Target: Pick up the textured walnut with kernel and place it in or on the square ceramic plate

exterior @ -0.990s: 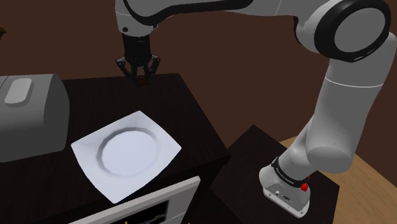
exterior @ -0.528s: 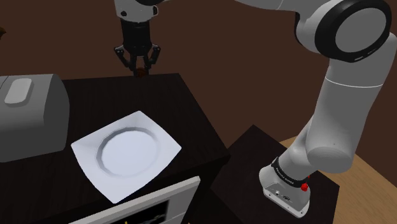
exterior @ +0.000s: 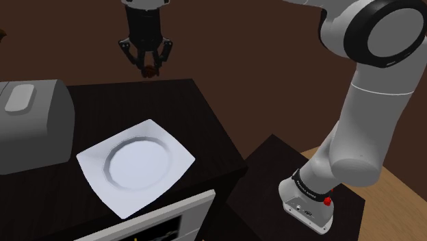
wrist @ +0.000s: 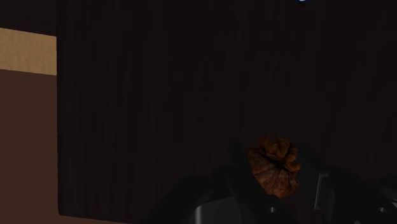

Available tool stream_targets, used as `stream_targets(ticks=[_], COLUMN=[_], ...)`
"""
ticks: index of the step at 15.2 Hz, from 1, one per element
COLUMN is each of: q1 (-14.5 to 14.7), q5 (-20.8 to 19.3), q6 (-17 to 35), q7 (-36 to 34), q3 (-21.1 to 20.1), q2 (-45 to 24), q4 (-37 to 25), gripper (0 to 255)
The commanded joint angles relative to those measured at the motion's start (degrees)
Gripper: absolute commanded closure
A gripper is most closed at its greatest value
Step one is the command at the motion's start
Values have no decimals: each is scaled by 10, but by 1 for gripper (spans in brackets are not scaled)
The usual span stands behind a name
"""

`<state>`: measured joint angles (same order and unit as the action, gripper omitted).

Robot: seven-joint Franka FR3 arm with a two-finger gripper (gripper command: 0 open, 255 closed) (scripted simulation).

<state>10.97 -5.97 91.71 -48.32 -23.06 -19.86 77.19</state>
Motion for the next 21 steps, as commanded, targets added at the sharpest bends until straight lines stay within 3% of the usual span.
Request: stream_targets(ticks=[1, 9, 18, 21], q1=[7, 48, 110, 109], q5=[7, 32, 46, 46], q6=[9, 38, 52, 75], q7=[-17, -98, -209, -208], q3=[-7, -43, -92, -91], q2=[22, 88, 118, 118], q4=[30, 120, 158, 182], gripper=[255, 255, 255, 255])
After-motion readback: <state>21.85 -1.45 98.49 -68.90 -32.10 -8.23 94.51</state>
